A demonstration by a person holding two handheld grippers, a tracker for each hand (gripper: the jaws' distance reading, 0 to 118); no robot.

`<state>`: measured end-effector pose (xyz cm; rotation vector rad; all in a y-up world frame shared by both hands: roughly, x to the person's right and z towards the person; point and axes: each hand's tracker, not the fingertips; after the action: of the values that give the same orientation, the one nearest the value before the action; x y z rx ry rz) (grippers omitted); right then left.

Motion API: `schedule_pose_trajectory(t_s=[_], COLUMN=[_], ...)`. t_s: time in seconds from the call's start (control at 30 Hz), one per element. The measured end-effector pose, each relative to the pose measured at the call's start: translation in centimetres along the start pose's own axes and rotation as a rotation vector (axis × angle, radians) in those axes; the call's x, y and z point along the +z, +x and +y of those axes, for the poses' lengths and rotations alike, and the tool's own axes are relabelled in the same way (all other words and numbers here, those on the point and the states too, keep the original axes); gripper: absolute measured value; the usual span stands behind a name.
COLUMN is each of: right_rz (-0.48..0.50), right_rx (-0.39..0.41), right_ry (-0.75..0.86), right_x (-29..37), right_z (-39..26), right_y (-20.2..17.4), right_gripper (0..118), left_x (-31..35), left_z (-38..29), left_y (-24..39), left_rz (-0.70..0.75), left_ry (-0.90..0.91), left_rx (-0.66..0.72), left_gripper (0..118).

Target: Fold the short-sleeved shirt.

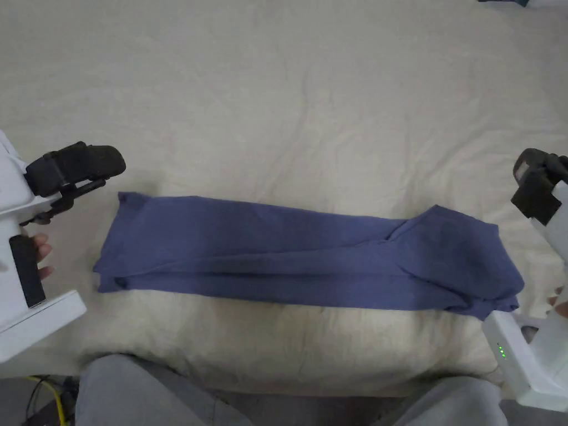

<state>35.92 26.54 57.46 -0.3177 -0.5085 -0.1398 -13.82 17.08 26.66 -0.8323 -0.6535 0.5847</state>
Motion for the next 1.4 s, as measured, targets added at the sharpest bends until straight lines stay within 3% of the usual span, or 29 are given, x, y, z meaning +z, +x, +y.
schedule_pose_trajectory(t_s=[0.27, 0.4, 0.47, 0.5, 0.53, 0.6, 0.63, 0.67, 0.77, 0.87, 1.13, 1.3, 1.4], right_rz=[-0.018, -0.02, -0.014, -0.013, -0.012, -0.004, -0.003, -0.001, 0.007, 0.015, 0.028, 0.028, 0.016], right_rx=[-0.045, -0.036, -0.028, -0.029, -0.035, -0.048, -0.049, -0.047, -0.042, -0.045, -0.062, -0.083, -0.102], right_ry=[-0.046, -0.062, -0.065, -0.063, -0.062, -0.064, -0.065, -0.07, -0.076, -0.079, -0.039, -0.017, -0.005], right_x=[-1.8, -2.2, -2.2, -2.2, -2.2, -2.2, -2.1, -2.1, -1.8, -1.5, 0.4, 1.8, 2.8], right_z=[-0.5, -0.6, -0.6, -0.7, -0.7, -0.8, -0.9, -0.9, -1.1, -1.1, -0.7, -0.8, -0.9], right_y=[-0.4, -0.9, -1.1, -1.2, -1.3, -1.4, -1.5, -1.6, -1.5, -1.3, 0.2, 1.5, 2.5], right_gripper=[2, 2, 2, 2, 2, 2, 2, 2, 2, 2, 2, 2, 2], left_x=[-3.0, -3.6, -3.8, -4.1, -4.5, -5.2, -5.6, -5.6, -5.3, -4.3, -0.3, -3.4, -7.4], left_z=[-3.7, -5.2, -5.5, -5.8, -6.1, -6.9, -7.2, -7.3, -6.4, -5.2, -5.7, -8.0, -10.2], left_y=[-5.3, -5.5, -5.4, -5.6, -5.7, -5.4, -5.2, -5.0, -3.7, -1.0, 12.0, 19.3, 22.3], left_rz=[0.073, 0.047, 0.007, -0.004, -0.002, 0.09, 0.134, 0.14, 0.165, 0.248, 0.13, -0.01, -0.058], left_ry=[-0.142, -0.152, -0.123, -0.117, -0.121, -0.128, -0.125, -0.116, -0.132, -0.146, 0.023, -0.032, -0.108], left_rx=[0.178, 0.184, 0.219, 0.261, 0.288, 0.26, 0.227, 0.218, 0.231, 0.09, -0.26, -0.372, -0.374], left_gripper=[118, 103, 85, 62, 55, 40, 21, 11, 8, 8, 8, 8, 8])
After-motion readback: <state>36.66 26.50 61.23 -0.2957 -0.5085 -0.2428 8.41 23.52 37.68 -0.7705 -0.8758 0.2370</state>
